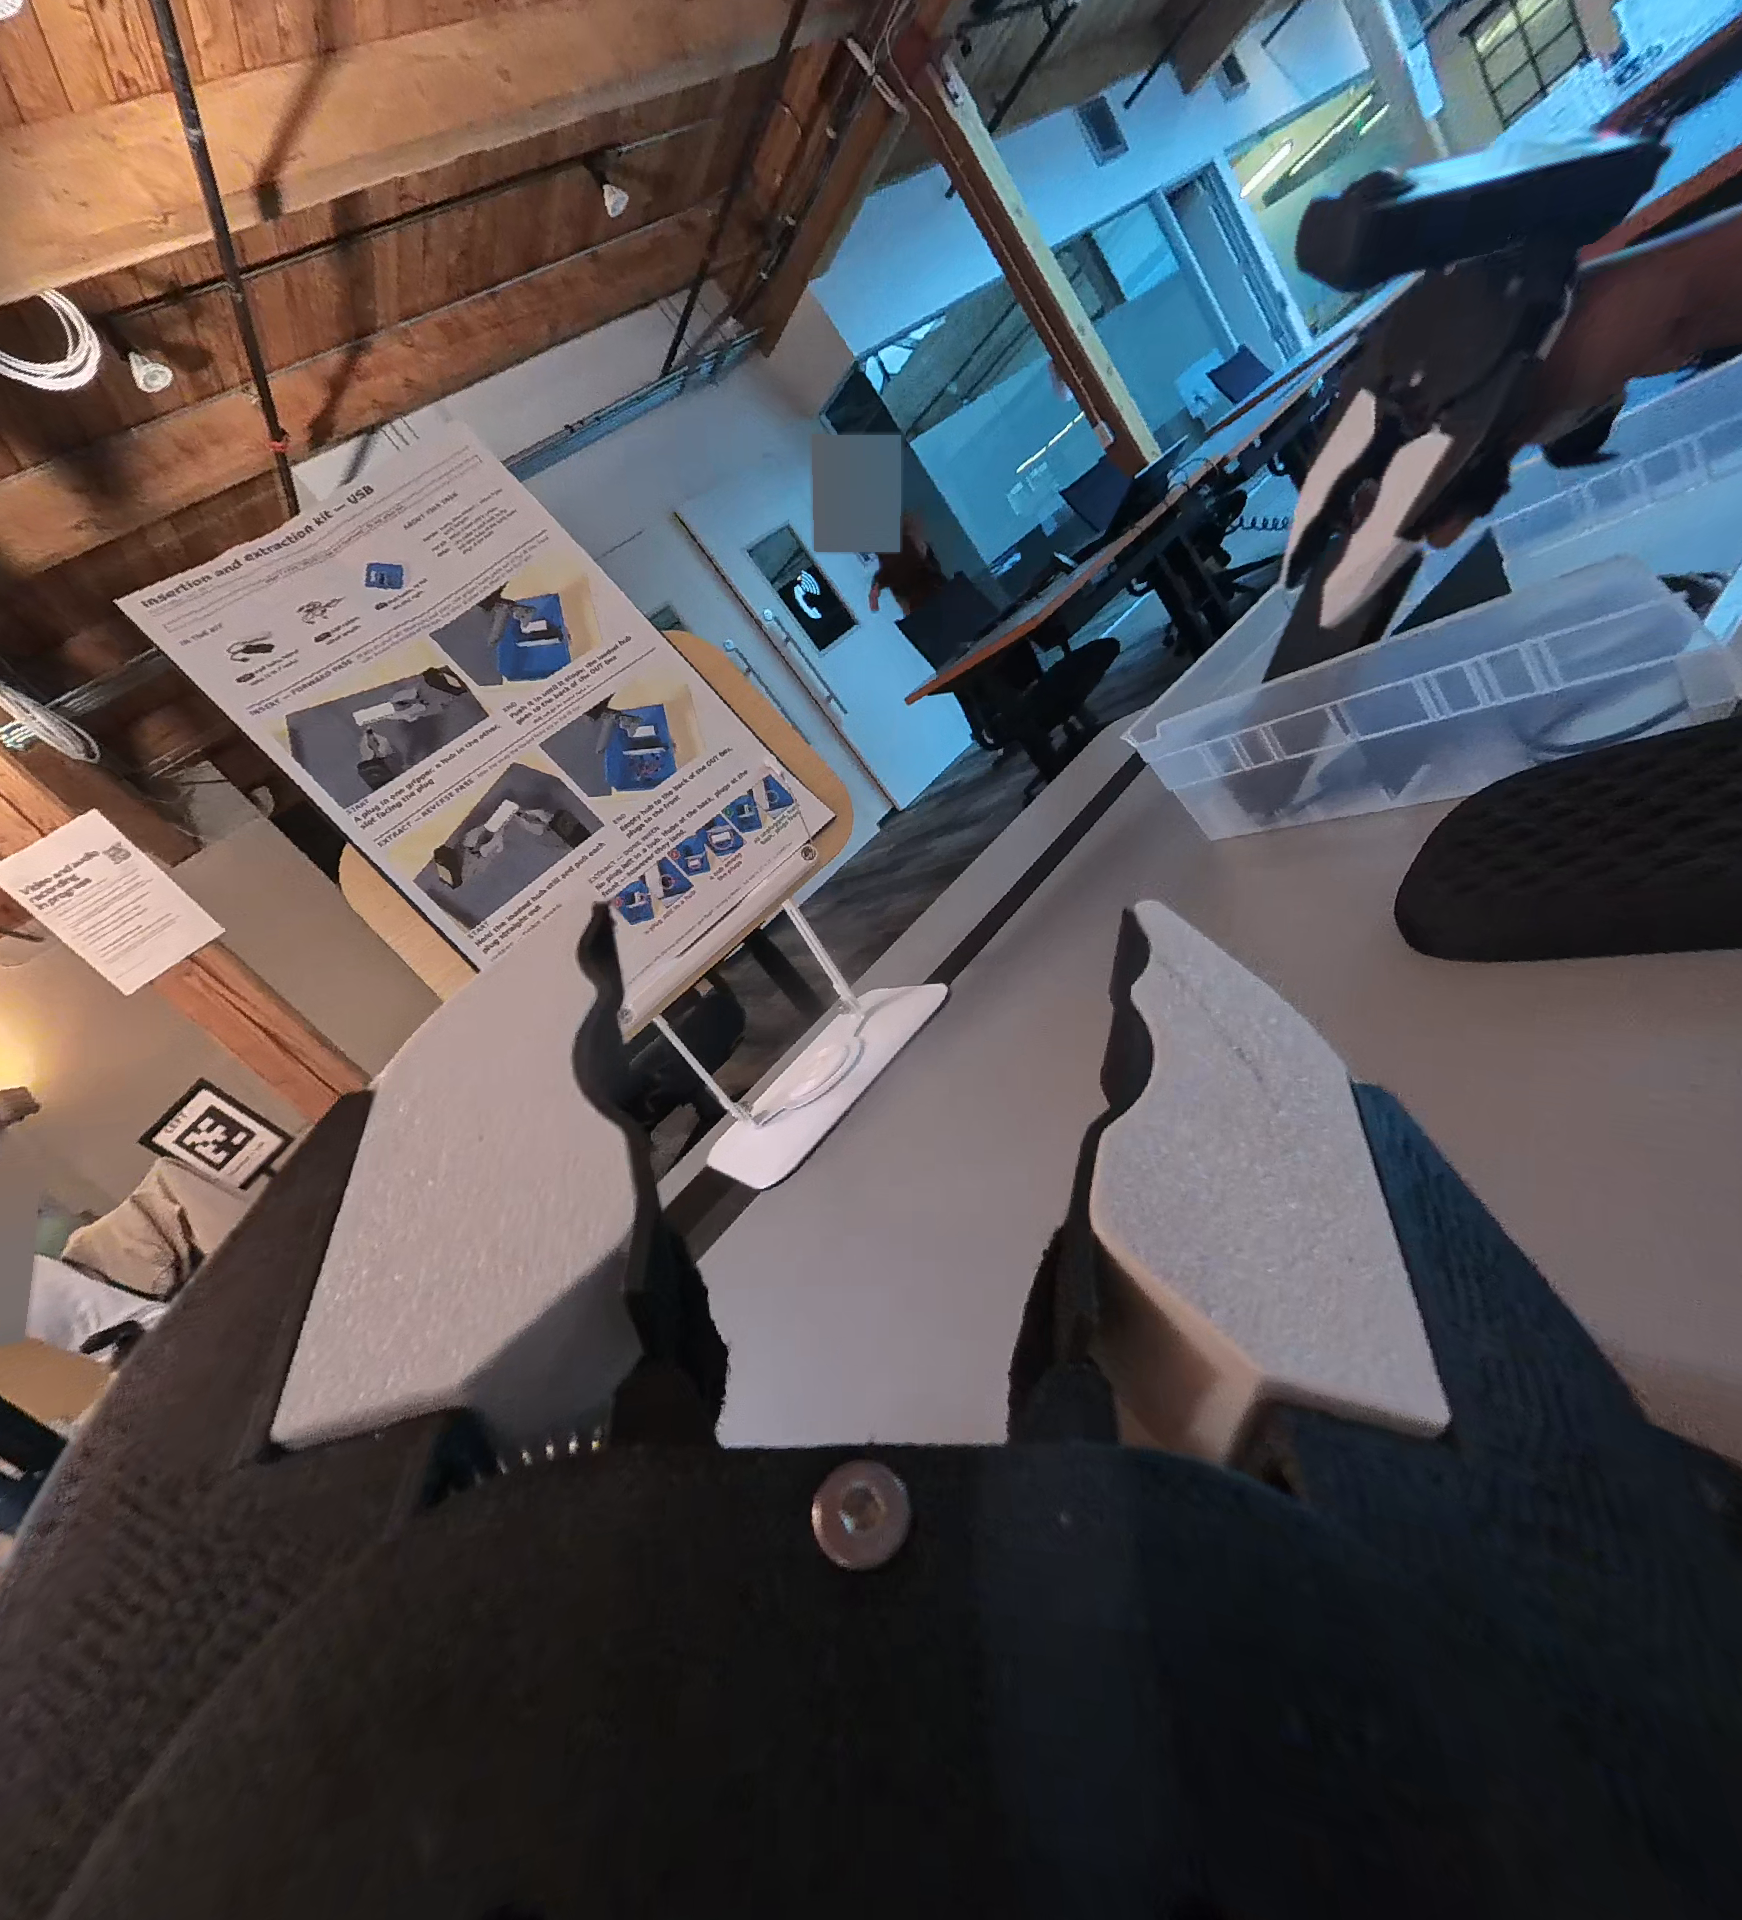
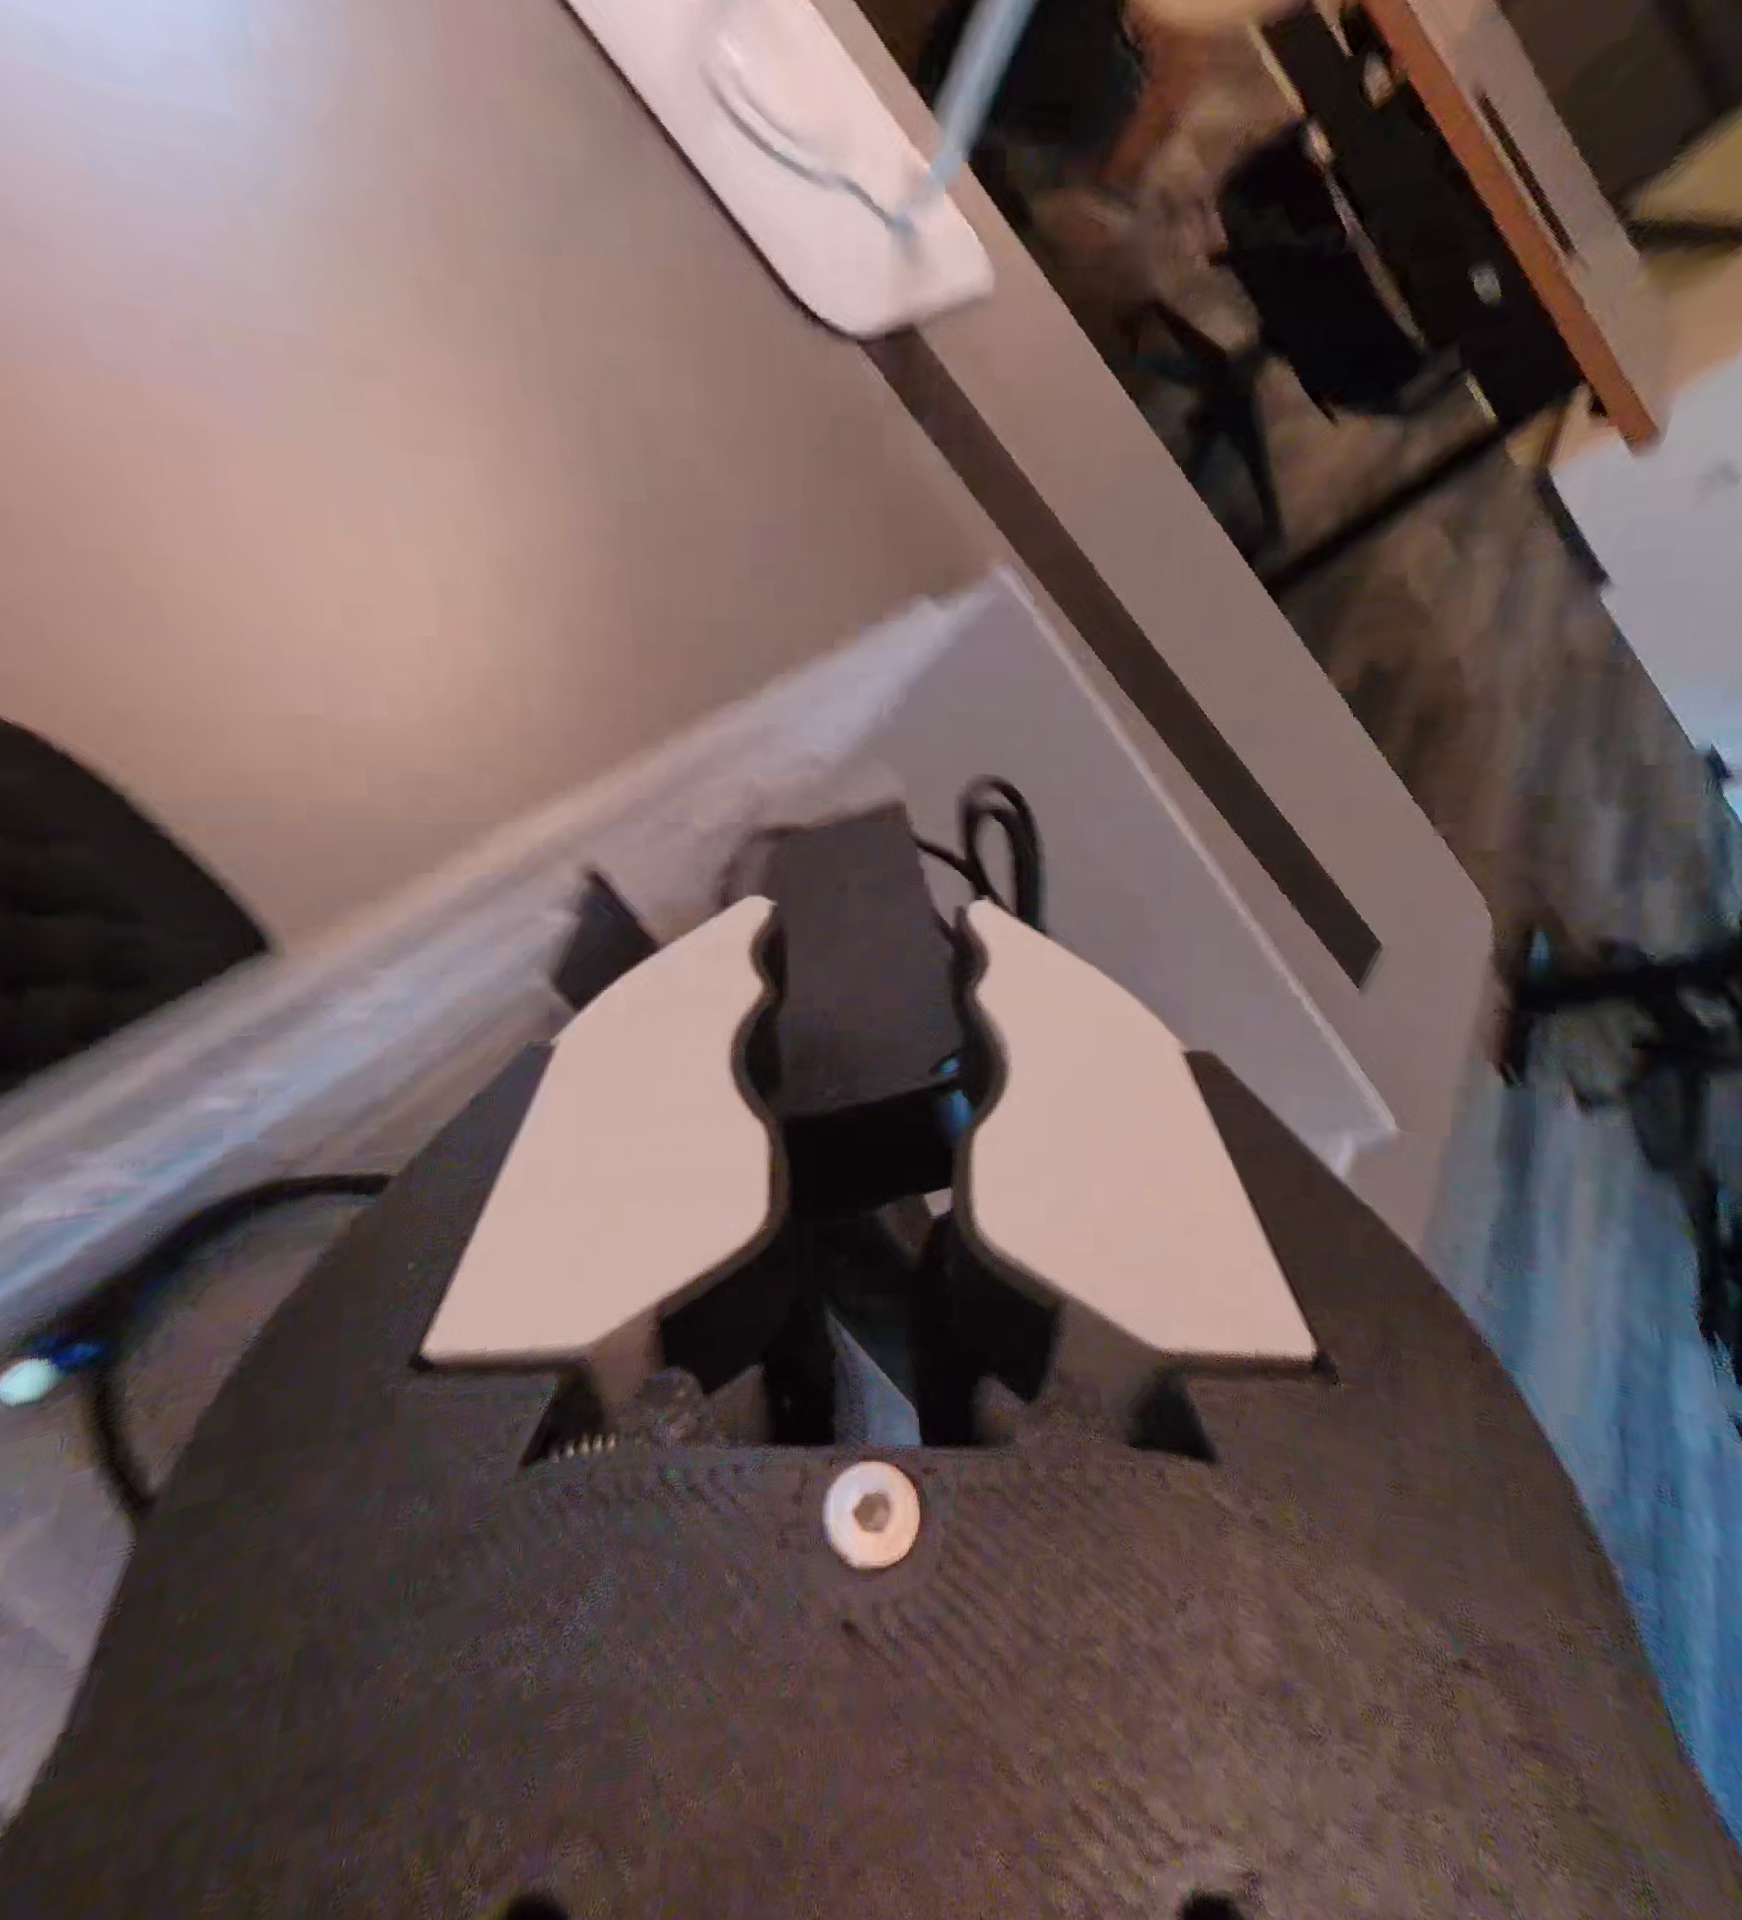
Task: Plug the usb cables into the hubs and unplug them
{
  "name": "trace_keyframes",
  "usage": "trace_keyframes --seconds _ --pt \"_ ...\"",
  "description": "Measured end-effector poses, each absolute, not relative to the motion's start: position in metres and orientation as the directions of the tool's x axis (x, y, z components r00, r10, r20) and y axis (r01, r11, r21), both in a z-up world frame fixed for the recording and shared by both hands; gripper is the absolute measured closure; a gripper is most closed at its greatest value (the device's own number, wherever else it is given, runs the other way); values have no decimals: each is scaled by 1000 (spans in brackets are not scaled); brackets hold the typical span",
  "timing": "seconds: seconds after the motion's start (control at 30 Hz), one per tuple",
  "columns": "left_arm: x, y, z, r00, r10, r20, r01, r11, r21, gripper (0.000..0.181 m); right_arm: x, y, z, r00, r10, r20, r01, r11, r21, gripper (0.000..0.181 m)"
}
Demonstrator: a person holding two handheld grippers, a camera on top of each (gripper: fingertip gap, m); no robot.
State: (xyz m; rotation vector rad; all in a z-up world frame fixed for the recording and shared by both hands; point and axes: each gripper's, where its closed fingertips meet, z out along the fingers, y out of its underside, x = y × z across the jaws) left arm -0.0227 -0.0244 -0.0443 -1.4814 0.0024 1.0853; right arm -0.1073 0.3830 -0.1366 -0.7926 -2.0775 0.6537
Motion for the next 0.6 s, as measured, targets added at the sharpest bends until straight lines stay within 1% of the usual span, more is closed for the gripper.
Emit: trace_keyframes --seconds 0.03,0.07,0.1,0.13,0.17,0.23,0.3,0.37,0.4,0.47,0.5,0.53,0.57,0.6 --pt "-23 -25 -44 554 569 -608 -572 -271 -774 91 -113 400 -141 -456 740 494 352 660 -664 156" --pt "-23 -26 -44 548 570 -613 -574 -277 -771 91 -117 415 -149 -457 750 478 396 653 -646 156" --pt "-23 -27 -44 542 572 -616 -576 -282 -768 91 -120 428 -158 -469 762 447 438 640 -631 160" --pt "-23 -28 -43 539 574 -617 -577 -281 -767 91 -124 441 -166 -471 777 418 475 622 -622 167" --pt "-22 -29 -42 539 577 -614 -578 -277 -768 91 -126 452 -172 -476 787 393 501 610 -615 180" --pt "-23 -31 -42 539 582 -609 -575 -274 -771 91 -129 460 -175 -485 812 325 527 568 -632 181" --pt "-25 -32 -43 536 585 -609 -571 -281 -772 91 -133 466 -178 -490 803 340 544 586 -600 181" --pt "-26 -31 -43 537 584 -608 -567 -283 -773 91 -139 474 -185 -490 777 395 566 628 -534 181" --pt "-26 -31 -44 539 582 -609 -566 -285 -773 91 -138 479 -192 -505 764 401 598 645 -476 181" --pt "-26 -31 -46 536 579 -615 -562 -299 -772 91 -134 490 -213 -544 731 413 668 675 -314 181" --pt "-27 -33 -47 531 577 -620 -555 -315 -770 91 -137 493 -215 -550 704 450 665 695 -275 181" --pt "-28 -35 -48 524 575 -628 -547 -339 -766 91 -142 491 -210 -545 681 488 638 715 -286 180" --pt "-30 -39 -49 515 573 -637 -536 -365 -761 91 -147 485 -200 -517 683 516 605 718 -344 180" --pt "-31 -44 -51 509 572 -643 -518 -393 -760 91 -150 477 -186 -474 707 525 572 700 -427 178"
